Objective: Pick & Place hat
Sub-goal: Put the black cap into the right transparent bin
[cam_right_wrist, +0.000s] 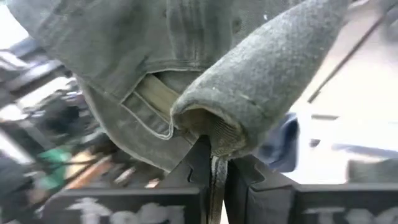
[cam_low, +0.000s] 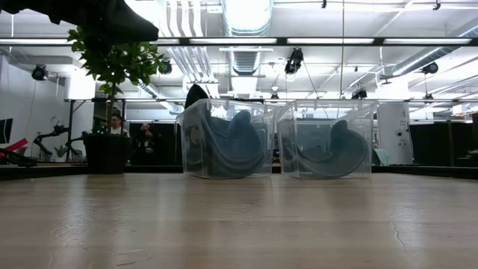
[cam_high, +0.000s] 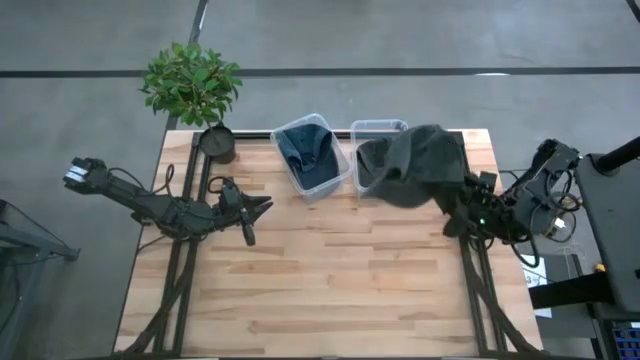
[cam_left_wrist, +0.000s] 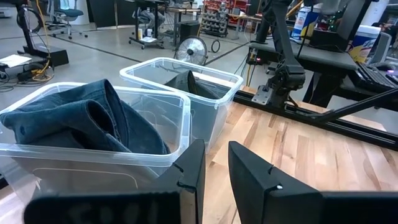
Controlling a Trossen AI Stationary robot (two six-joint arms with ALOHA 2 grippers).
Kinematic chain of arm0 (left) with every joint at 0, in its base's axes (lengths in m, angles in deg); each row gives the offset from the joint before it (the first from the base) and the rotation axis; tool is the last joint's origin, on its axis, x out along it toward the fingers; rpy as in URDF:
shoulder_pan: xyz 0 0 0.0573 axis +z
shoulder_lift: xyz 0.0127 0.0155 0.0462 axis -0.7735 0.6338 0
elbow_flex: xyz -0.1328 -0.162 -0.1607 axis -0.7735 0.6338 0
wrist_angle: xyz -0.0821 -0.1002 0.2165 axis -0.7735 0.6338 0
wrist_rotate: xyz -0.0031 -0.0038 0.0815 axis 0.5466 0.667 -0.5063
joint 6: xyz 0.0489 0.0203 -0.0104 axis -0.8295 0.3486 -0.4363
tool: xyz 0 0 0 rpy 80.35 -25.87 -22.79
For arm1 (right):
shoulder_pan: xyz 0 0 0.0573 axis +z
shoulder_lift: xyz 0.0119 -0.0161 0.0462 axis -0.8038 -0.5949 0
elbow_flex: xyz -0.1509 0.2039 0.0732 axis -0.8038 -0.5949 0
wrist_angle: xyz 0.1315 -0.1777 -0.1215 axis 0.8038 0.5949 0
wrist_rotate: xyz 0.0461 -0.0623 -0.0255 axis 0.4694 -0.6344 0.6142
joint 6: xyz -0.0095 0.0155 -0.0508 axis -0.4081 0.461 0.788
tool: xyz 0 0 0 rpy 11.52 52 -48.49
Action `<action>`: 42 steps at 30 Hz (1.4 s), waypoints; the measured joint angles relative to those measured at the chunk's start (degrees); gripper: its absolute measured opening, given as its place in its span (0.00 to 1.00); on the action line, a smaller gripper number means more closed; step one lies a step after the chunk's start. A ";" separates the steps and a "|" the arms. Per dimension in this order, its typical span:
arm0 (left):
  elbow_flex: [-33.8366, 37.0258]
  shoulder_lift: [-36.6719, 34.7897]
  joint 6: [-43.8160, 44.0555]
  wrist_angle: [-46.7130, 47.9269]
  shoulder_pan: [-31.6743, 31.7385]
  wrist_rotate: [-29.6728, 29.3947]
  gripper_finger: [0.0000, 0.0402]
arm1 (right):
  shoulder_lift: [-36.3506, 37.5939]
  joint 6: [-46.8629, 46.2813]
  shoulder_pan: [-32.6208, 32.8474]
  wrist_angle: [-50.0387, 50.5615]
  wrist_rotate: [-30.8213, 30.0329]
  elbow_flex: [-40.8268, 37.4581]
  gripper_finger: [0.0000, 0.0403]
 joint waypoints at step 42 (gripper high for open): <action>0.00 0.00 4.31 -0.83 0.00 0.00 0.16 | 4.01 -4.22 -58.05 34.77 49.23 0.81 0.03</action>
